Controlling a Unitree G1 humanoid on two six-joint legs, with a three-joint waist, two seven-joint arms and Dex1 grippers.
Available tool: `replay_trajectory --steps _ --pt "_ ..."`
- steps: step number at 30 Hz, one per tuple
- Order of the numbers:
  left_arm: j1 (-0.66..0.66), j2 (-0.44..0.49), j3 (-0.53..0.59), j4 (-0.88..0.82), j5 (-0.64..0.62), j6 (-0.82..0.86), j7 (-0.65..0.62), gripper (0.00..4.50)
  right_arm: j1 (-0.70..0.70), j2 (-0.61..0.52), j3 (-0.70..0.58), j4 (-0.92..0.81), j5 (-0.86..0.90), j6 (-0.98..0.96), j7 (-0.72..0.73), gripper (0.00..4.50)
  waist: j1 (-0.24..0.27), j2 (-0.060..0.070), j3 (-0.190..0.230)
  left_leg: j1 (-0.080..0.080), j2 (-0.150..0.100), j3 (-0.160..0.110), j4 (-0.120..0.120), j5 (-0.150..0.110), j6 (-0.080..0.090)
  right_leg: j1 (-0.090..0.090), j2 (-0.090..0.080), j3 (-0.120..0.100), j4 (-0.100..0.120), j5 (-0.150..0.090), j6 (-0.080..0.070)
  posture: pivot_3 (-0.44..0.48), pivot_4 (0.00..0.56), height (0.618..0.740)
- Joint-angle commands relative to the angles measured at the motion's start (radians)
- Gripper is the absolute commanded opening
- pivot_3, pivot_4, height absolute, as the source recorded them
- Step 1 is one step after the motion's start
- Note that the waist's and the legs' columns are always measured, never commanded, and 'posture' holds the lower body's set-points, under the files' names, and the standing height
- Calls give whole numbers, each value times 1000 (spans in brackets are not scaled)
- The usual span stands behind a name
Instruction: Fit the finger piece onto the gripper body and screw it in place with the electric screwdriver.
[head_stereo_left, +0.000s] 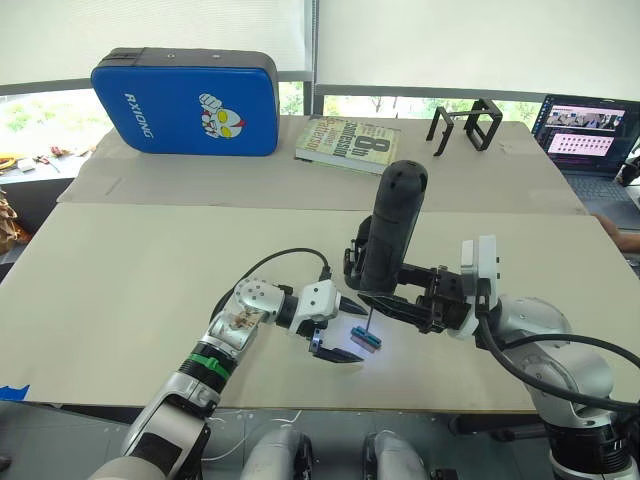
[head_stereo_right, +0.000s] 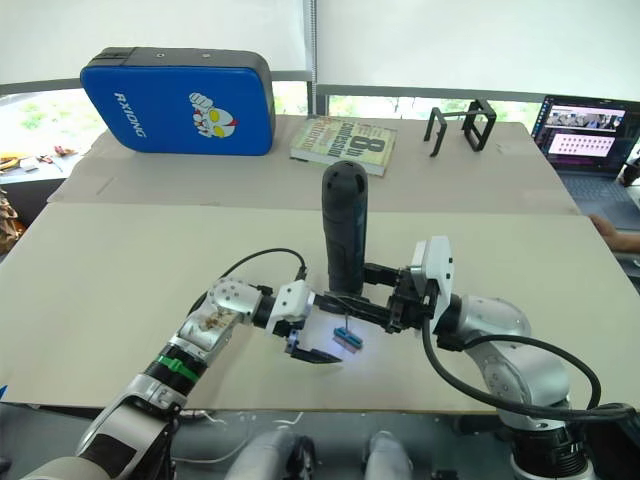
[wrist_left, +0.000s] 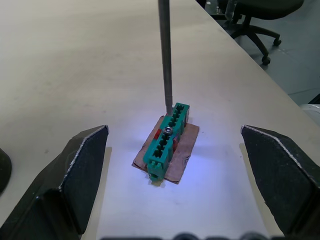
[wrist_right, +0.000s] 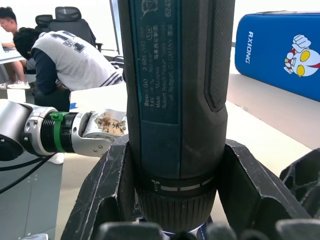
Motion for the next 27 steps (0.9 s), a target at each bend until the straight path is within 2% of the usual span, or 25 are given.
replay_trajectory --steps 1,27 --pt "-17 -2 0 -6 4 -23 6 4500 -4 2 -17 -24 11 -37 0 1921 0 0 0 0 0 0 0 0 0 0 0 0 0 0 0 0 150 740" --pt "-35 -4 -2 10 3 -35 15 4500 -6 9 -8 -18 16 -15 -6 1921 0 0 0 0 0 0 0 0 0 0 0 0 0 0 0 0 150 740"
